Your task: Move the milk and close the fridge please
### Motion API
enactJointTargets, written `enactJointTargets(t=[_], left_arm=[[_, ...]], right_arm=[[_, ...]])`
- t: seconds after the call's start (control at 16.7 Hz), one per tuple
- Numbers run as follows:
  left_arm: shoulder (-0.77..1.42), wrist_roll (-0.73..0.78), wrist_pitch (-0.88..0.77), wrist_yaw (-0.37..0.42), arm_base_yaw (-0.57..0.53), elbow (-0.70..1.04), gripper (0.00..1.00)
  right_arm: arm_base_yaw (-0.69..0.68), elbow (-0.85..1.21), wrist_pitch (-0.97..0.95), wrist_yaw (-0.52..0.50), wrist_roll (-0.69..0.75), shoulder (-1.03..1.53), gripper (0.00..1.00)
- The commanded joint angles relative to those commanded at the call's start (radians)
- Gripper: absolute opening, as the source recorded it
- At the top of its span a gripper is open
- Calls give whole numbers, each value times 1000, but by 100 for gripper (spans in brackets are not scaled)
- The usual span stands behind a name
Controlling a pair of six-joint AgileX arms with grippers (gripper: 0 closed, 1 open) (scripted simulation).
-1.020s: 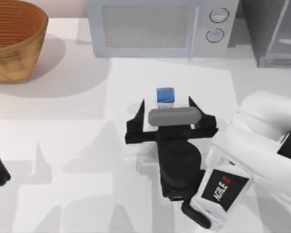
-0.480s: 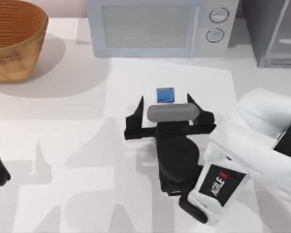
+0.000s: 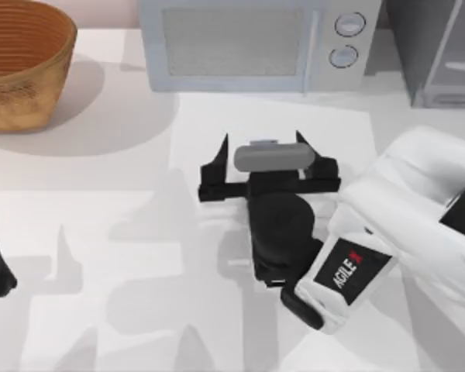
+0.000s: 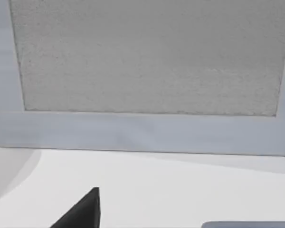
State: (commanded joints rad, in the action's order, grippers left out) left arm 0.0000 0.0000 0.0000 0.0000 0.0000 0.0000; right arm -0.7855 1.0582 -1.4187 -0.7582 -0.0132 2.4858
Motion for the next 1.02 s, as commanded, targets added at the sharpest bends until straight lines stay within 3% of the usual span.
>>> enactJointTargets(t=[0.06, 0.84, 1.02], left_arm=[[0, 0, 0, 0, 0, 0, 100], [0, 0, 0, 0, 0, 0, 100], [0, 0, 0, 0, 0, 0, 100]], right_arm=[[0, 0, 0, 0, 0, 0, 100], [0, 0, 0, 0, 0, 0, 2], [0, 0, 0, 0, 0, 0, 0]])
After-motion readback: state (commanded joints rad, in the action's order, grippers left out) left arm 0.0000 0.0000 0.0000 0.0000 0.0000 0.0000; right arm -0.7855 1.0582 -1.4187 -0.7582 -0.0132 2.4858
